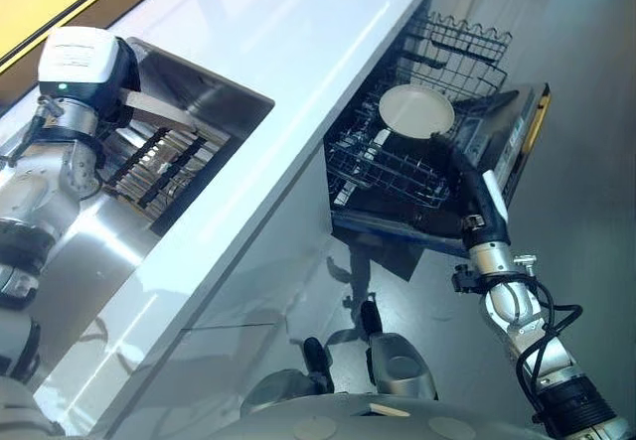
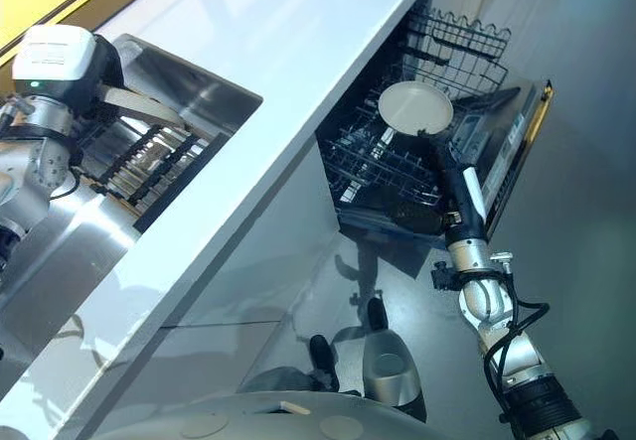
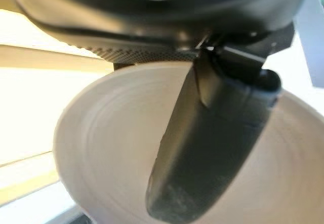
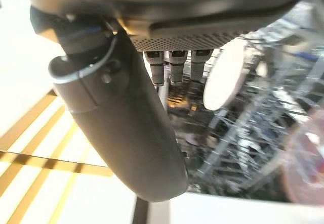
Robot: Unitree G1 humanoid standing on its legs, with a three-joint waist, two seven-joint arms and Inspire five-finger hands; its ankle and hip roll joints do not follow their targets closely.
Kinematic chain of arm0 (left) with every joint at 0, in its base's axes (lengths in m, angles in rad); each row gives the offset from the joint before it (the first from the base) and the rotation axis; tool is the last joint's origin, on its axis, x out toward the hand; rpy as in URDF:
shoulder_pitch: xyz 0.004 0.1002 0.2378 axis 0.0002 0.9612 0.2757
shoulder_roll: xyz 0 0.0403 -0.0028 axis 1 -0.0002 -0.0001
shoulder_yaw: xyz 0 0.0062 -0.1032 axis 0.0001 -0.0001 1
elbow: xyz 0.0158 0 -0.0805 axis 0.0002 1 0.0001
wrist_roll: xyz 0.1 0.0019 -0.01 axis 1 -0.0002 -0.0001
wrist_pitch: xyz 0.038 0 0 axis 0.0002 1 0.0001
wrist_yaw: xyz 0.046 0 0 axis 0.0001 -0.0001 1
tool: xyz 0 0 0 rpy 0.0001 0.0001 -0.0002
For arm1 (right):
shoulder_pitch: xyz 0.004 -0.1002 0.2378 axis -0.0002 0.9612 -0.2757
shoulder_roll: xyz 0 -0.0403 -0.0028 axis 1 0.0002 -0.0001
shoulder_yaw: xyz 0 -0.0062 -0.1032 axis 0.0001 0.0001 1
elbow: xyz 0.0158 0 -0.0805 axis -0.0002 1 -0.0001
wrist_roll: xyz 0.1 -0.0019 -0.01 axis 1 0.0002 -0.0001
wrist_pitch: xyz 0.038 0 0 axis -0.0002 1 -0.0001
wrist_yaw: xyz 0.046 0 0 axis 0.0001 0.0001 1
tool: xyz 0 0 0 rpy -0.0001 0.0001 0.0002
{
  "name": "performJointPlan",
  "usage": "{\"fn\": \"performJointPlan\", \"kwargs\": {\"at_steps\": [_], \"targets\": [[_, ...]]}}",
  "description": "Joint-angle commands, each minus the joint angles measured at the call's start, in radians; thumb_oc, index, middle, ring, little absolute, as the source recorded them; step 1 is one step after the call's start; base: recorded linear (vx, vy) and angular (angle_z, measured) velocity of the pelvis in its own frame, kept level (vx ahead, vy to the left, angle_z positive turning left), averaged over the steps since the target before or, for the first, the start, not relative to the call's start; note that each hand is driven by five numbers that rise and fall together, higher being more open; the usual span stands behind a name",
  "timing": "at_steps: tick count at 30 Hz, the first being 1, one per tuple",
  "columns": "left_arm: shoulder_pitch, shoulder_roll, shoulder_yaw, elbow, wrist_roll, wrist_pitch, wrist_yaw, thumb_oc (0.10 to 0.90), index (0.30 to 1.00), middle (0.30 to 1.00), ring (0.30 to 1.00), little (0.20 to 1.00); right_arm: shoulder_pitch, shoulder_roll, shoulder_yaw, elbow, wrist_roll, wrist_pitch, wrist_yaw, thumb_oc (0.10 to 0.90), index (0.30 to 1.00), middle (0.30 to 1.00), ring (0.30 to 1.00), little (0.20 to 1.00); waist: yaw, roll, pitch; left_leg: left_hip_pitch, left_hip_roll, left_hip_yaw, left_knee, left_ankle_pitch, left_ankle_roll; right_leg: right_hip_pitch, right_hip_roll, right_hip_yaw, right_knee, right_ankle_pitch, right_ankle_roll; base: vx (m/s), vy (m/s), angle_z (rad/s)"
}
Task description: Pick up plates and place into dishwasher.
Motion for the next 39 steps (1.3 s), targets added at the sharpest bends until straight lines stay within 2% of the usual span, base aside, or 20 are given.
{"fn": "performJointPlan", "kwargs": {"at_steps": [1, 6, 10, 15, 20, 26, 33, 39], "targets": [[0.003, 0.129, 0.143, -0.06, -0.048, -0.001, 0.112, 0.1, 0.3, 0.3, 0.3, 0.2, -0.044, -0.023, -0.026, -0.128, -0.027, -0.109, -0.016, 0.8, 0.9, 0.9, 0.9, 0.9, 0.016, 0.018, -0.183, -0.034, -0.016, -0.015, 0.054, -0.096, -0.006, 0.003, -0.002, -0.003, 0.053, -0.083, 0.086, -0.03, -0.086, 0.11], [0.092, 0.113, 0.235, -0.191, -0.08, -0.014, 0.112, 0.1, 0.3, 0.3, 0.3, 0.2, -0.101, -0.05, -0.027, -0.156, -0.029, -0.128, -0.028, 0.8, 0.9, 0.9, 0.9, 0.9, 0.048, 0.011, -0.201, -0.028, -0.006, -0.03, 0.047, -0.089, -0.013, 0.037, 0.007, -0.023, 0.038, -0.097, 0.07, -0.04, -0.079, 0.12], [0.135, 0.078, 0.269, -0.292, -0.1, -0.034, 0.127, 0.1, 0.3, 0.3, 0.3, 0.2, -0.178, -0.073, -0.003, -0.177, -0.081, -0.134, -0.045, 0.8, 0.9, 0.9, 0.9, 0.9, 0.078, 0.004, -0.211, -0.024, 0.0, -0.044, 0.042, -0.082, -0.021, 0.063, 0.011, -0.042, 0.023, -0.104, 0.062, -0.03, -0.067, 0.16], [0.138, 0.025, 0.286, -0.4, -0.146, -0.07, 0.101, 0.1, 0.3, 0.3, 0.3, 0.2, -0.283, -0.116, 0.053, -0.205, -0.185, -0.09, -0.012, 0.8, 0.9, 0.9, 0.9, 0.9, 0.113, -0.006, -0.223, -0.027, 0.006, -0.06, 0.041, -0.075, -0.03, 0.082, 0.012, -0.065, 0.015, -0.11, 0.055, -0.03, -0.058, 0.1], [0.106, -0.037, 0.262, -0.476, -0.225, -0.11, 0.068, 0.1, 0.3, 0.3, 0.3, 0.2, -0.399, -0.124, 0.127, -0.212, -0.187, -0.02, 0.036, 0.8, 0.9, 0.9, 0.9, 0.9, 0.137, -0.017, -0.231, -0.032, 0.008, -0.081, 0.043, -0.067, -0.037, 0.097, 0.013, -0.084, 0.014, -0.118, 0.047, -0.02, -0.053, 0.12], [0.091, -0.136, 0.223, -0.564, -0.27, -0.137, -0.007, 0.1, 0.3, 0.3, 0.3, 0.2, -0.487, -0.069, 0.199, -0.208, -0.215, 0.029, 0.041, 0.8, 0.9, 0.9, 0.9, 0.9, 0.161, -0.023, -0.235, -0.034, 0.01, -0.099, 0.037, -0.057, -0.044, 0.111, 0.01, -0.107, 0.005, -0.12, 0.041, -0.02, -0.032, 0.2], [0.079, -0.182, 0.178, -0.605, -0.278, -0.173, -0.058, 0.1, 0.3, 0.3, 0.3, 0.2, -0.54, -0.03, 0.232, -0.207, -0.226, 0.073, 0.043, 0.8, 0.9, 0.9, 0.9, 0.9, 0.173, -0.024, -0.239, -0.035, 0.008, -0.109, 0.028, -0.048, -0.047, 0.119, 0.009, -0.115, -0.005, -0.115, 0.041, -0.02, -0.003, 0.1], [0.06, -0.202, 0.158, -0.631, -0.307, -0.171, -0.082, 0.1, 0.3, 0.3, 0.3, 0.2, -0.554, -0.013, 0.246, -0.209, -0.217, 0.096, 0.045, 0.8, 0.9, 0.9, 0.9, 0.9, 0.178, -0.026, -0.243, -0.037, 0.008, -0.113, 0.022, -0.042, -0.047, 0.12, 0.007, -0.119, -0.008, -0.114, 0.043, -0.01, 0.005, 0.08]]}}
